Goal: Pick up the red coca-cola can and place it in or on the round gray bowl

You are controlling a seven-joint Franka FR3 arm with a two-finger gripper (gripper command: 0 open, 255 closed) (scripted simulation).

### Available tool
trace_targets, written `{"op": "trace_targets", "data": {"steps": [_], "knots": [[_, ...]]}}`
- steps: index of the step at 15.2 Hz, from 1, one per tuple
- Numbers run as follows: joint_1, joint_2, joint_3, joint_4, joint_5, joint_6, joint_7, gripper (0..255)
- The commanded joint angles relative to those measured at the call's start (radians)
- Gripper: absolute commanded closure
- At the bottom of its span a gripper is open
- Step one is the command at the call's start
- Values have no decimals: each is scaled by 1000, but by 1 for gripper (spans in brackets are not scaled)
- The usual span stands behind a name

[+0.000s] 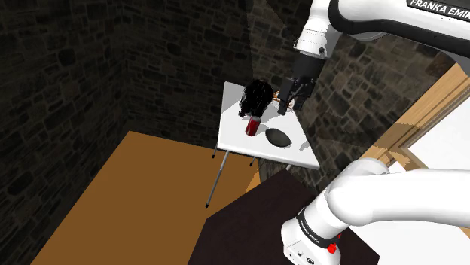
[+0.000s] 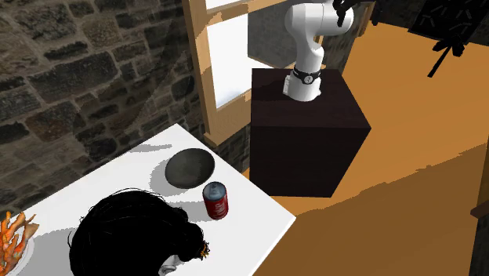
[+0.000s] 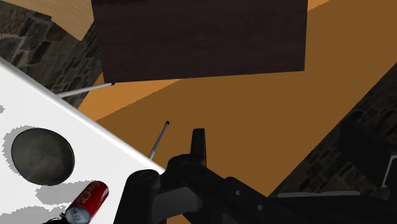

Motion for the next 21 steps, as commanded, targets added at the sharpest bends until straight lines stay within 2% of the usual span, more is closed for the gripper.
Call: {"op": "trace_targets", "data": {"steps": [1,11,21], "knots": [[0,0,0,0,0,0,0,0],[-55,213,-142,-49,-125,266,-201,0],[-92,537,-267,43,-172,513,-389,0]]}}
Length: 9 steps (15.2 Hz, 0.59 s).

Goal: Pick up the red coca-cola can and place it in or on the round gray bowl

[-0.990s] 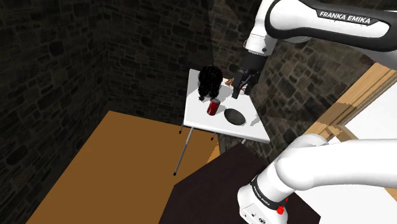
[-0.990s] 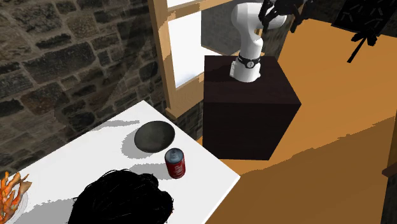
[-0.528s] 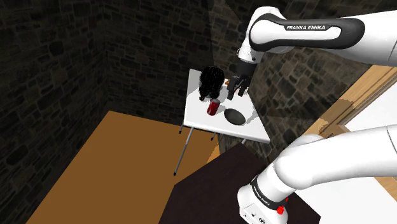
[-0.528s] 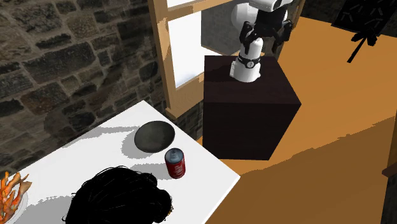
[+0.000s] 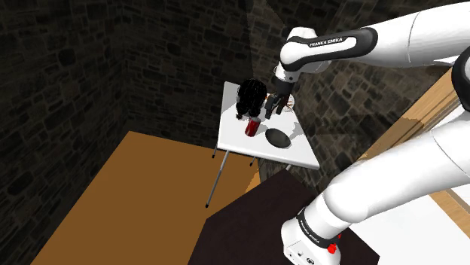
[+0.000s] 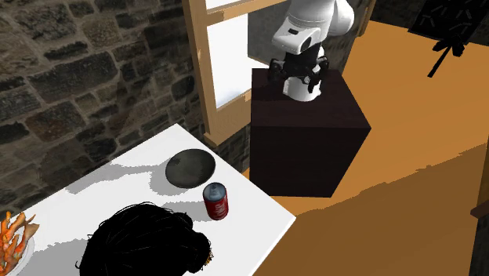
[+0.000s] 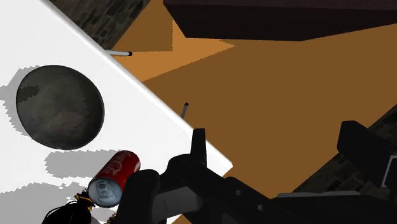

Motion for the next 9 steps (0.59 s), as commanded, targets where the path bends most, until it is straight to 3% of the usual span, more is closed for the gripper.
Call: {"op": "trace_targets", "data": {"steps": [1,9], "knots": [[-3,74,-19,32,3,46,-36,0],[-36,377,-78,213,59,175,-199,0]]}}
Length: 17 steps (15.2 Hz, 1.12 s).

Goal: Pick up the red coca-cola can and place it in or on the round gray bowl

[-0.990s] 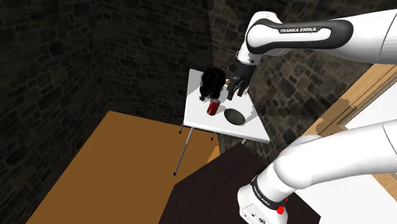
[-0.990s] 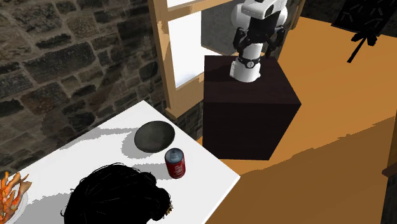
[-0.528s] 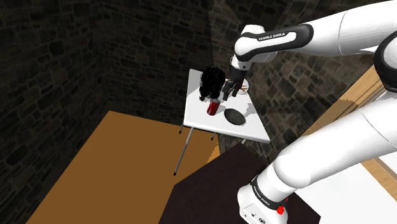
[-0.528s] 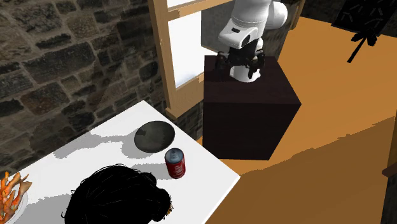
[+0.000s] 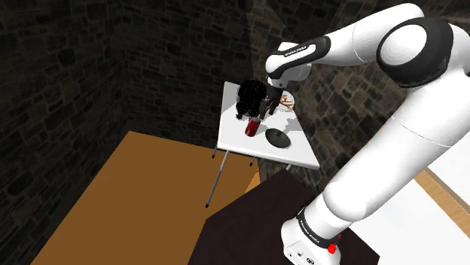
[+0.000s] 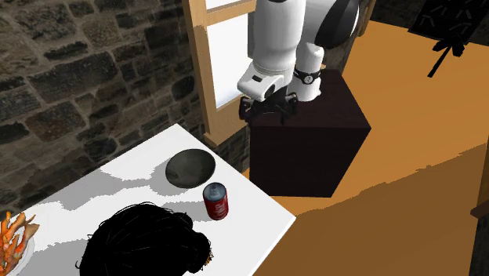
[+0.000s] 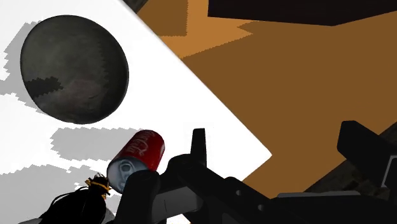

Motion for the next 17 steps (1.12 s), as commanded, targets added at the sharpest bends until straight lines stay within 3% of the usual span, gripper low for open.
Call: {"op": "trace_targets", "data": {"steps": [1,10,17], "knots": [[-11,73,-7,53,19,20,-40,0],[-100,425,4,373,114,56,-195,0],[-188,716,36,726,157,3,-269,0]]}}
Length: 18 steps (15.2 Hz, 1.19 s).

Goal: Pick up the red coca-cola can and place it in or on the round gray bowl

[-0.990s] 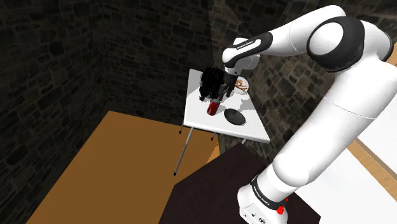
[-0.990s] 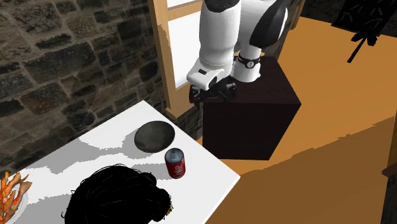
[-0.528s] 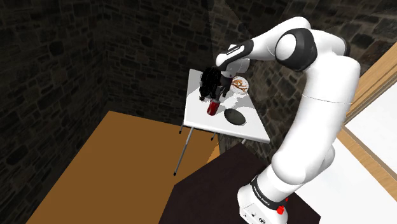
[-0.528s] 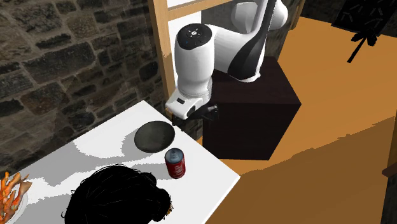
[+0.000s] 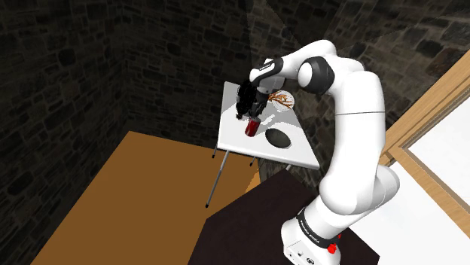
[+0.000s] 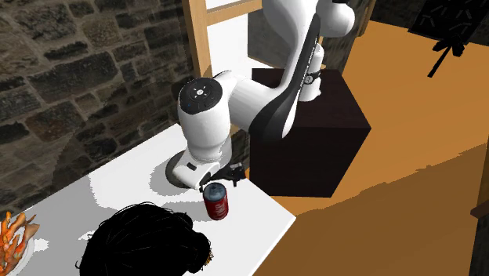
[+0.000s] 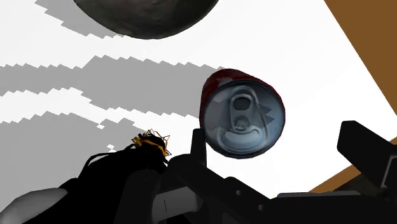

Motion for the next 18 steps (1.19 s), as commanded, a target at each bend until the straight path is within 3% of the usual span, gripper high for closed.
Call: {"op": "trace_targets", "data": {"steps": [1,8,16,17,18], "knots": [[-19,62,6,84,6,-19,-13,0],[-27,115,15,68,16,51,-18,0],[-27,115,15,68,16,50,-18,0],[-27,115,15,68,16,50,-18,255],[-27,115,15,68,16,50,-18,255]]}}
